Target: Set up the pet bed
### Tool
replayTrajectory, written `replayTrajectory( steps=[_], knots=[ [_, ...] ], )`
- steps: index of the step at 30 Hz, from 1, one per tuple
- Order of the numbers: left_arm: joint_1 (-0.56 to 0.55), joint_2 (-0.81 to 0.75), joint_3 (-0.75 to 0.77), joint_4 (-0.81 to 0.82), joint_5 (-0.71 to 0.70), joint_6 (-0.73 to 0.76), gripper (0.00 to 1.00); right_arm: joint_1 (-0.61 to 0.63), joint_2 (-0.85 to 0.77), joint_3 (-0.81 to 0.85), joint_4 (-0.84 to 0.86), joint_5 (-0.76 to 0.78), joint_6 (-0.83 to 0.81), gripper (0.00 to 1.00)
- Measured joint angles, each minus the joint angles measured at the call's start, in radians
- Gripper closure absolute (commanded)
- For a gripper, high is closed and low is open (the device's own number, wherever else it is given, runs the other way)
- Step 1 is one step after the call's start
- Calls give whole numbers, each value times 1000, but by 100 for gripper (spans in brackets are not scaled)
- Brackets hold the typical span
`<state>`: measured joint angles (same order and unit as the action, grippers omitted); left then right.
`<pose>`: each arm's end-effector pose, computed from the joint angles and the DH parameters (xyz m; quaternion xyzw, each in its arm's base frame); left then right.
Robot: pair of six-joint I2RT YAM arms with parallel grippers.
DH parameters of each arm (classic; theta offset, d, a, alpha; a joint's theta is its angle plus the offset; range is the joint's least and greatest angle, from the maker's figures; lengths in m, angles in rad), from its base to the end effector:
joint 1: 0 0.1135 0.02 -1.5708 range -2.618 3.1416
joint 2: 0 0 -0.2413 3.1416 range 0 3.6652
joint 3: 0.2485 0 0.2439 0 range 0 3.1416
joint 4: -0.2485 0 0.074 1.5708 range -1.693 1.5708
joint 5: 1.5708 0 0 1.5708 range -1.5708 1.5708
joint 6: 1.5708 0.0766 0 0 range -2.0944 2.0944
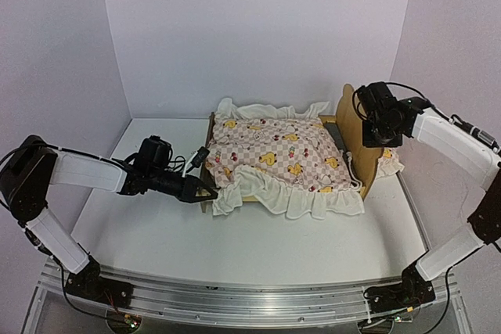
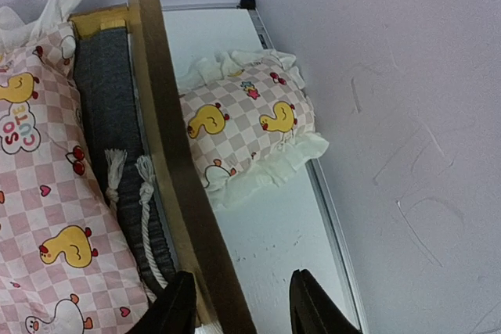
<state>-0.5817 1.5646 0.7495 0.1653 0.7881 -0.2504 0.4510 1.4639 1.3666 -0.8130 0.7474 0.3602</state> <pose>0.2427 -0.2246 0.1464 0.3047 0.7877 -0.4804 0.2363 0.3064 0.0905 0.2874 0.0783 0.8851 -0.1982 0.4137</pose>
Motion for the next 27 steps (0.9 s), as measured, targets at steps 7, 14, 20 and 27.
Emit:
replayTrajectory(
  steps=[7,14,20,27],
  knots=[
    [-8,-14,-18,-72,4,30,100,-33,-23,2,-146,-164,-70,31],
    [-9,-88,-59,-236,-3,115,100,-29,-125,150,-365,-329,-131,41],
    [7,-128,-93,-316,-25,144,100,21,-223,246,-372,-473,-177,54],
    [65,-139,-122,-348,-49,132,100,382,-304,-181,120,-663,-283,57]
  ],
)
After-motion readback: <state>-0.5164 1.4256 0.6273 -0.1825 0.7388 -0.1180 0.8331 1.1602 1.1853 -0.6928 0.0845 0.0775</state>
